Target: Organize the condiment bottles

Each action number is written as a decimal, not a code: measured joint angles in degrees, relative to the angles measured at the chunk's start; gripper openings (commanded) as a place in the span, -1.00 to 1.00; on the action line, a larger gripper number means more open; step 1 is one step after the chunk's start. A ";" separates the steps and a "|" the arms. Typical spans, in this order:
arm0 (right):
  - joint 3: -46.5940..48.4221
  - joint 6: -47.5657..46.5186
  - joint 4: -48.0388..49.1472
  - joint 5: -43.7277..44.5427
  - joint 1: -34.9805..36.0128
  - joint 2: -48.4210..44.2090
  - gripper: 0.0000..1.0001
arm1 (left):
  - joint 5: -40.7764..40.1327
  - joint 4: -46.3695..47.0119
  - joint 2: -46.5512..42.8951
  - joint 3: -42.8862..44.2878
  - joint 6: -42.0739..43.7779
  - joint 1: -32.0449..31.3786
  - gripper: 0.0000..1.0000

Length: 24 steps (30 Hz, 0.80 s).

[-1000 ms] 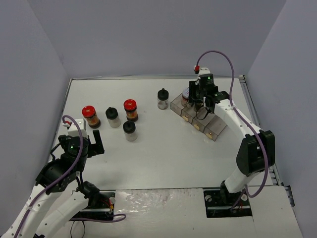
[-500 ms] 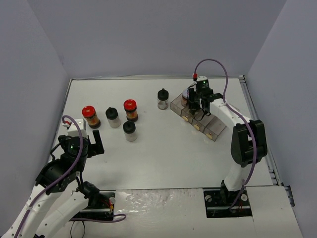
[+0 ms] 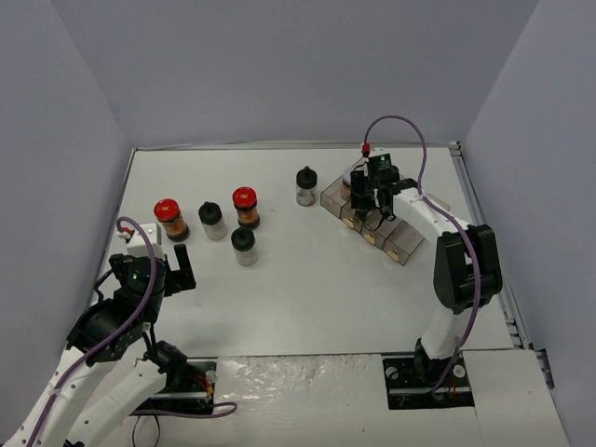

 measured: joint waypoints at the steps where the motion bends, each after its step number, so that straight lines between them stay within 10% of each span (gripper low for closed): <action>1: -0.08 0.00 0.04 0.00 0.00 0.00 0.35 | 0.02 0.00 -0.01 0.00 0.01 0.00 0.94; 15: -1.18 -2.70 -0.97 -3.69 6.99 -11.66 0.97 | 0.30 -0.05 -0.54 0.00 -0.02 0.00 0.94; 24: 5.73 -8.25 -0.02 -13.91 23.34 -11.87 1.00 | 1.81 -4.32 2.43 5.80 -2.14 0.00 0.94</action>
